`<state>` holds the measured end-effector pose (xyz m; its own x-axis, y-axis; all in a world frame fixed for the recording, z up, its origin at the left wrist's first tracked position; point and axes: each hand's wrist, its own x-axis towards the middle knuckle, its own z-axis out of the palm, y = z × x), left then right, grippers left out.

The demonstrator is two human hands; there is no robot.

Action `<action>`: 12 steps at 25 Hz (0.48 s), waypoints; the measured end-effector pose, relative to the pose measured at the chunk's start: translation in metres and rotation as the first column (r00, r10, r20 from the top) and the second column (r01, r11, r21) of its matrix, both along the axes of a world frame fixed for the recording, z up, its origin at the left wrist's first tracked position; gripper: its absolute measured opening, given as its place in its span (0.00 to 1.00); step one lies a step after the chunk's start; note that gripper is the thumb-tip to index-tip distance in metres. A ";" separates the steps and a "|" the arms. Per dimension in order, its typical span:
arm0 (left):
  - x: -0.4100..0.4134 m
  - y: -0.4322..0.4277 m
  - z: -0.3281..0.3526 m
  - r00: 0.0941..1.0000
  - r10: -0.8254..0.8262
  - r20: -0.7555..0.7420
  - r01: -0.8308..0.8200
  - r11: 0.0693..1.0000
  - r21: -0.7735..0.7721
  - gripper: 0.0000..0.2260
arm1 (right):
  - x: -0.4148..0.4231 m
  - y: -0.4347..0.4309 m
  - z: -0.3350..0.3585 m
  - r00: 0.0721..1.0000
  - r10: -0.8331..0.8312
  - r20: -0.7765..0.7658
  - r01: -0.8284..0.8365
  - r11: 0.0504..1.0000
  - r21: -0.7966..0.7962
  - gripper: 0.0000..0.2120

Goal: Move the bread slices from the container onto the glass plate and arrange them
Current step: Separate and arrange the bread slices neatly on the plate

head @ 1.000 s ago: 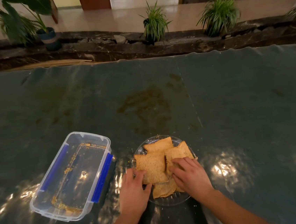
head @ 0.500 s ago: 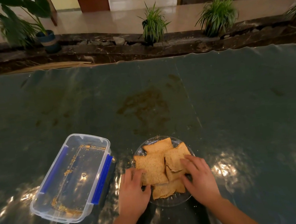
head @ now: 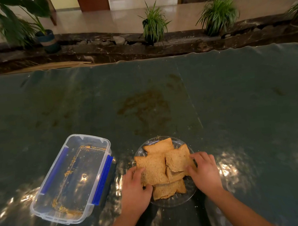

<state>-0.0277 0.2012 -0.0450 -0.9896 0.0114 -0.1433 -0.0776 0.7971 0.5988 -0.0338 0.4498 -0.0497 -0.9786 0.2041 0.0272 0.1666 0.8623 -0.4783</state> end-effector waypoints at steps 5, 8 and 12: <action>0.002 0.000 0.002 1.000 0.007 0.007 -0.007 1.000 0.013 0.23 | -0.052 -0.029 0.019 0.963 0.262 -0.057 -0.257 0.963 0.075 0.15; 0.001 0.001 0.005 1.000 0.015 0.021 -0.016 1.000 0.027 0.24 | -0.079 -0.051 0.022 0.907 0.417 0.058 -0.421 0.897 0.139 0.17; 0.001 0.001 0.006 1.000 0.001 0.023 -0.001 1.000 -0.001 0.24 | -0.099 -0.067 0.020 0.822 0.494 0.284 -0.562 0.784 0.263 0.17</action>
<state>-0.0266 0.2026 -0.0387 -0.9861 0.0100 -0.1659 -0.0923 0.7974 0.5964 -0.1323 0.3828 -0.0302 -0.9214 -0.3336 -0.1994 -0.3036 0.9381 -0.1666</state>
